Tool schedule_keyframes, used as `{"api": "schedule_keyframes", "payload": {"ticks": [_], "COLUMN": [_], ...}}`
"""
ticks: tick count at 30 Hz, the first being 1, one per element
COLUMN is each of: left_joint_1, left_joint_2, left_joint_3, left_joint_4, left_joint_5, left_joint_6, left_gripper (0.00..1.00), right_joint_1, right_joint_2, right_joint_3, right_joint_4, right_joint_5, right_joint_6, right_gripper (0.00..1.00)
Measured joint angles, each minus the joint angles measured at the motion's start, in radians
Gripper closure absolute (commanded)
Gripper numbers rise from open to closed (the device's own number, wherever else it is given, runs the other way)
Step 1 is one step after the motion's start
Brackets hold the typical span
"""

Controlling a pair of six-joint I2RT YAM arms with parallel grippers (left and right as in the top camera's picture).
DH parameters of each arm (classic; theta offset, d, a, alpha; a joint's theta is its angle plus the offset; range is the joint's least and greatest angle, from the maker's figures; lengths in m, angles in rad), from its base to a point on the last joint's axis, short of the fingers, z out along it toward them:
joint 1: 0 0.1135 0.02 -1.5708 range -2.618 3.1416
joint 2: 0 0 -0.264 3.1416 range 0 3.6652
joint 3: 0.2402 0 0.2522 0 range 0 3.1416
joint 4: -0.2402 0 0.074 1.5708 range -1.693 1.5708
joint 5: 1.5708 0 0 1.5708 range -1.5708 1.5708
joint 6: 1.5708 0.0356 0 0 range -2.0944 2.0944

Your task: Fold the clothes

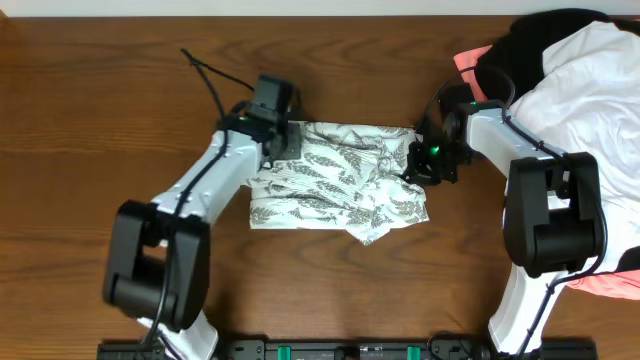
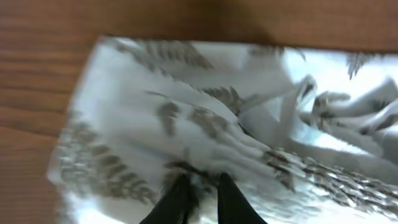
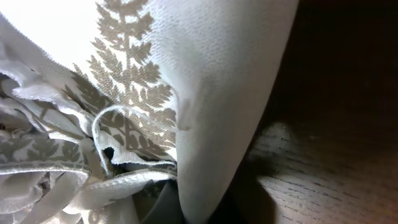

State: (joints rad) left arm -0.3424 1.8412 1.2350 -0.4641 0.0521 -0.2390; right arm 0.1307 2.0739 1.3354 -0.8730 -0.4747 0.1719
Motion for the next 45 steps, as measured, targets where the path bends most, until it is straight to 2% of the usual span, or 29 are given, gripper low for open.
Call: {"api": "schedule_keyframes", "payload": {"ticks": [14,23,32,39,44,45], "left_joint_1": [-0.061,-0.117,-0.255,-0.273,-0.271,-0.271], "left_joint_2": [0.012,-0.102,0.026,0.152,0.162,0.162], "left_joint_3": [0.0,0.0,0.0,0.005,0.019,0.019], "left_joint_4": [0.006,0.135,0.179,0.222,0.222,0.223], "left_joint_5": [0.08,0.083,0.092,0.099,0.099,0.099], "left_joint_6": [-0.023,-0.069,-0.146,-0.174,-0.184,-0.184], "left_gripper": [0.83,0.83,0.83,0.83,0.83,0.77], "right_joint_1": [0.0,0.0,0.001,0.005,0.006,0.006], "right_joint_2": [0.0,0.0,0.0,0.0,0.0,0.0], "right_joint_3": [0.0,0.0,0.0,0.001,0.001,0.002], "right_joint_4": [0.003,0.003,0.003,-0.005,-0.005,-0.005], "right_joint_5": [0.0,0.0,0.0,0.003,0.005,0.006], "right_joint_6": [0.0,0.0,0.0,0.0,0.0,0.0], "right_gripper": [0.99,0.99,0.99,0.99,0.99,0.99]}}
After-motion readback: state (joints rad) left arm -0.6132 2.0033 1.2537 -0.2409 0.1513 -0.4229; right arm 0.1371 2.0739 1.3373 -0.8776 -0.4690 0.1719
